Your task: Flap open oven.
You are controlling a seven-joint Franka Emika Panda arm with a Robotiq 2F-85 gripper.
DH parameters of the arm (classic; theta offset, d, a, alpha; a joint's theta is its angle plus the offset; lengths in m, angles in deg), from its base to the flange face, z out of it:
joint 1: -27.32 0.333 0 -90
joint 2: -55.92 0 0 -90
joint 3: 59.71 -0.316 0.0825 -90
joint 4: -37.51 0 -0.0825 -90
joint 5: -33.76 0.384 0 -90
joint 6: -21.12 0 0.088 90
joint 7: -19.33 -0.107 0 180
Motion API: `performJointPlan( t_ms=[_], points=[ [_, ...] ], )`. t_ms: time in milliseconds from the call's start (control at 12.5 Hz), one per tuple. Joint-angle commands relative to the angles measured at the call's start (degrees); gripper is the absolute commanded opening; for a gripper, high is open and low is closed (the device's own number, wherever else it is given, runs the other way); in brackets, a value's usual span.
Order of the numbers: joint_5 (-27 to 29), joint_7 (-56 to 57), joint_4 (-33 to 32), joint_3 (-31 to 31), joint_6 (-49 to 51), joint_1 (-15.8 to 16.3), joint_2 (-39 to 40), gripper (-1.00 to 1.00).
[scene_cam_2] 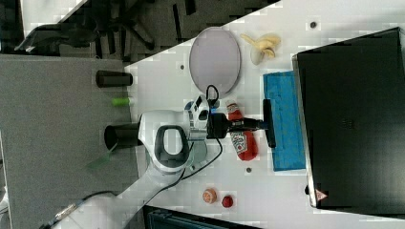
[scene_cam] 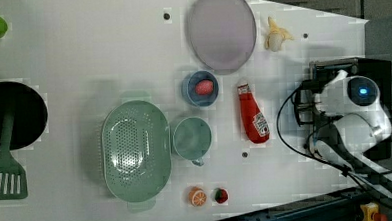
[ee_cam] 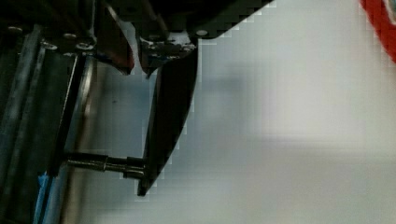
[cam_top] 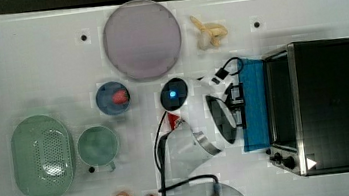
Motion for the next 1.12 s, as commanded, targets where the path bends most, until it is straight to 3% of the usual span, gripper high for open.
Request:
performJointPlan(
  t_ms=[80, 480, 880, 1120],
  points=[
    [-2.8, -10.5, 0.5, -0.9, 0.5, 1.8, 3.1, -0.65],
    [-5.5, -17.1, 3.4, -1.1, -0.3, 4.6, 9.8, -0.65],
    [-4.7, -17.1, 5.0, -1.8, -1.0, 5.3, 9.7, -0.65],
    [7.9, -17.6, 5.5, -2.3, -1.9, 5.3, 4.7, -0.65]
  ],
)
